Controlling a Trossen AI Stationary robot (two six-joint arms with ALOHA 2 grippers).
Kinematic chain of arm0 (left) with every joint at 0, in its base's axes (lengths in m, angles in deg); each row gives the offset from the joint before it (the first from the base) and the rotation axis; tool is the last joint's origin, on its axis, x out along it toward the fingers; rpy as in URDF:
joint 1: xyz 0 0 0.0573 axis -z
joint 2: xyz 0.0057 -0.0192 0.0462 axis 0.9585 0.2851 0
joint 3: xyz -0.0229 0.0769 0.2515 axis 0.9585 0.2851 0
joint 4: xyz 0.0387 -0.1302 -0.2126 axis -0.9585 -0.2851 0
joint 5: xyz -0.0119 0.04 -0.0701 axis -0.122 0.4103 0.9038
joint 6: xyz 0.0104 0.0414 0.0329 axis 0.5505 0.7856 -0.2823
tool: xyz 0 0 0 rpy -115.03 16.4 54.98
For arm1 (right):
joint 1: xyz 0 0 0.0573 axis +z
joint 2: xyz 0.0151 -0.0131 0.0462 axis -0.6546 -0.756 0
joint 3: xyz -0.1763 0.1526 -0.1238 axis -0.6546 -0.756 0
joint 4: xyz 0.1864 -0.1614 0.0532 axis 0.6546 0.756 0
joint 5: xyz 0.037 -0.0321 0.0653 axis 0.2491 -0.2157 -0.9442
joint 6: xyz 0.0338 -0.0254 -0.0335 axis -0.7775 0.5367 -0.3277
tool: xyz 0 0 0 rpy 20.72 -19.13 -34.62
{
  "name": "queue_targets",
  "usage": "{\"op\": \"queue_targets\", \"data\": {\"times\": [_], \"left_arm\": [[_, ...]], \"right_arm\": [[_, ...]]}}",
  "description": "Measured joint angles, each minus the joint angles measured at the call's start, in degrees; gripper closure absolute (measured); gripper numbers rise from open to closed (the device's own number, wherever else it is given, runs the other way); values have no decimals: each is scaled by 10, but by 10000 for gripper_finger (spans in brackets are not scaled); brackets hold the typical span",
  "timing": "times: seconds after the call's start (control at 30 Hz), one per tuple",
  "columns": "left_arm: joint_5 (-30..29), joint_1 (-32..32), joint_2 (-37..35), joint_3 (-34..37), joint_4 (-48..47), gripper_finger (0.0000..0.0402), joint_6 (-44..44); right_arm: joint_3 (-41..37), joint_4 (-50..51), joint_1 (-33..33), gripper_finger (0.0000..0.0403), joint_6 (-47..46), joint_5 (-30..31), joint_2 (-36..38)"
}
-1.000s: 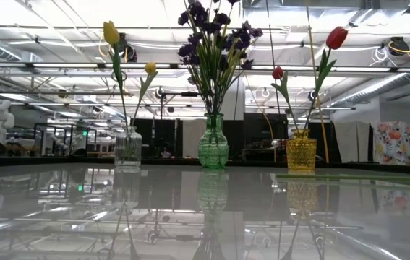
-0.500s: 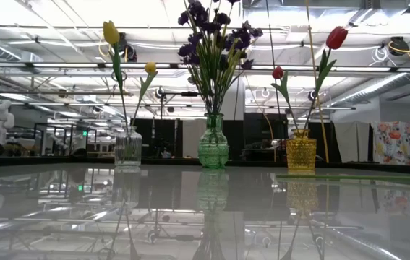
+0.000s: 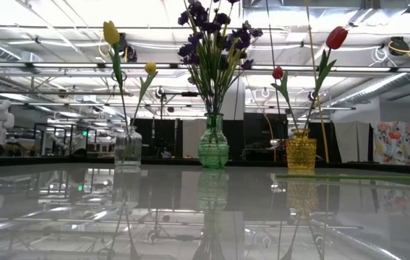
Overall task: Sort flowers into vase by color
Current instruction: Put the pink flower into the yellow vase
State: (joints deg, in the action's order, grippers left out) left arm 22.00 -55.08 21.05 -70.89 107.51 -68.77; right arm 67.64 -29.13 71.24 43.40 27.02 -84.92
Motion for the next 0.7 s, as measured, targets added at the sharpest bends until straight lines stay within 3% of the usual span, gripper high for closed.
{"op": "queue_targets", "data": {"times": [0.13,0.33,0.53,0.7], "left_arm": [[0,0,0,0,-3,395,0],[-2,0,0,0,-42,361,-4],[-33,0,-14,0,-141,242,-54],[-83,2,-32,0,-303,157,-124]], "right_arm": [[0,0,0,390,0,1,0],[0,5,0,393,-2,53,7],[0,31,0,398,0,105,41],[52,107,0,400,12,170,70]]}}
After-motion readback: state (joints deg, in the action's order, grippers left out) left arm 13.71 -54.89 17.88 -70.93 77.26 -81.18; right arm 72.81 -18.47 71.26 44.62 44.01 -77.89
